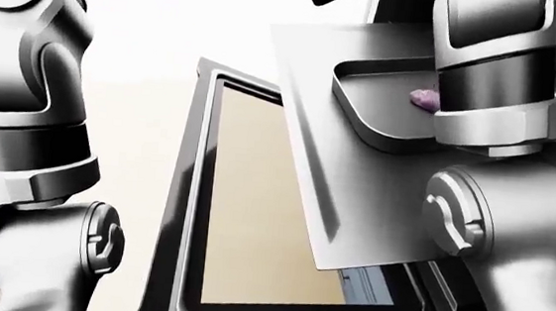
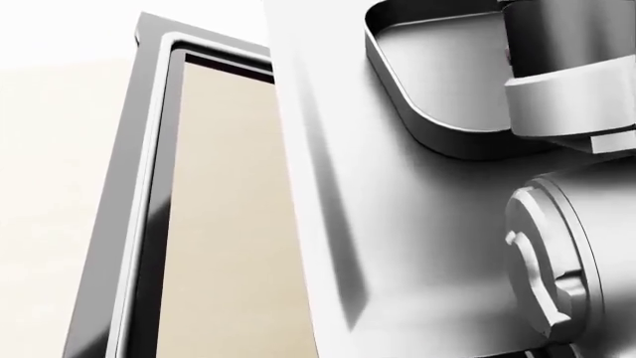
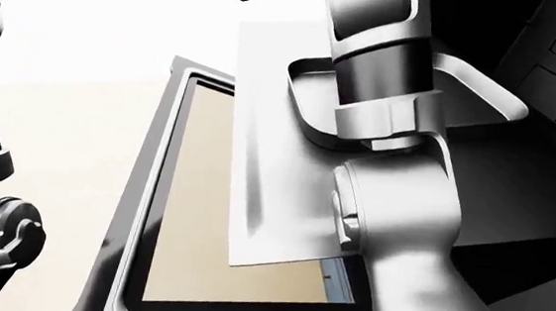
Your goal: Place the eggplant on the top rack of the oven.
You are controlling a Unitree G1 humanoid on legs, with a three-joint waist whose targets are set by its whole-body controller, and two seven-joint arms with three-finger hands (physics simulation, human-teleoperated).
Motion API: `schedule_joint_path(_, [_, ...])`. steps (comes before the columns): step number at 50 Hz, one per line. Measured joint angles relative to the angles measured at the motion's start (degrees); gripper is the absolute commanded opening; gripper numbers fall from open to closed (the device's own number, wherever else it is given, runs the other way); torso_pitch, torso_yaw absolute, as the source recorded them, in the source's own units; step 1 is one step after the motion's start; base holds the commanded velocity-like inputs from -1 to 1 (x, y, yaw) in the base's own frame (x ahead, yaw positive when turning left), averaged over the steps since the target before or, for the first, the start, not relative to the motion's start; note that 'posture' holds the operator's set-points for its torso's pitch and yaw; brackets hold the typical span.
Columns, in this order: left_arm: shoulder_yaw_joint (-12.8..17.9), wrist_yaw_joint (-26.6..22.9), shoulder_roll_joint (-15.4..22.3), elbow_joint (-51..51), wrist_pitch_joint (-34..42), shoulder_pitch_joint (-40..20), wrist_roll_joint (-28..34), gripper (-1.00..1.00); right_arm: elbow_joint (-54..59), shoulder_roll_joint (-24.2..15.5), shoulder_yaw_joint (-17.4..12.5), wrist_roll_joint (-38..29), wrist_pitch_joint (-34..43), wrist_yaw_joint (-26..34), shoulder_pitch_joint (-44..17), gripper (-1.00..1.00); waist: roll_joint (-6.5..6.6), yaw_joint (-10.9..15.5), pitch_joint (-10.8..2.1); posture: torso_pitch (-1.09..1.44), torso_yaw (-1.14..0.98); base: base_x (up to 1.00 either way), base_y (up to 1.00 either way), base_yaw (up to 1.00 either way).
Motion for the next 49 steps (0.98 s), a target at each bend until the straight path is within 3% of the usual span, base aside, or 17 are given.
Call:
schedule_joint_path(27, [-0.04, 2.09, -0.52, -2.22, -12.04, 3.41, -0.45, 1.00, -2.05, -1.83, -0.97, -2.79, -15.94, -4.58, 0.20, 1.00, -0.26, 0.13, 0.20, 0.00, 0.00, 0.00, 0.00, 0.00])
schedule_joint_path(39, [-0.04, 2.55, -0.65, -4.05, -15.28, 3.22, -0.83, 1.00, -3.97, -2.25, -1.56, -1.52, -21.19, -6.11, 0.12, 1.00, -0.40, 0.15, 0.30, 0.00, 0.00, 0.00, 0.00, 0.00])
schedule_joint_path(49, [0.34, 4.31, -0.48, -4.59, -18.10, 3.38, -1.84, 1.00, -4.45, -2.31, -2.45, 2.70, -21.28, -6.95, -1.75, 1.00, -0.44, 0.13, 0.31, 0.00, 0.00, 0.00, 0.00, 0.00])
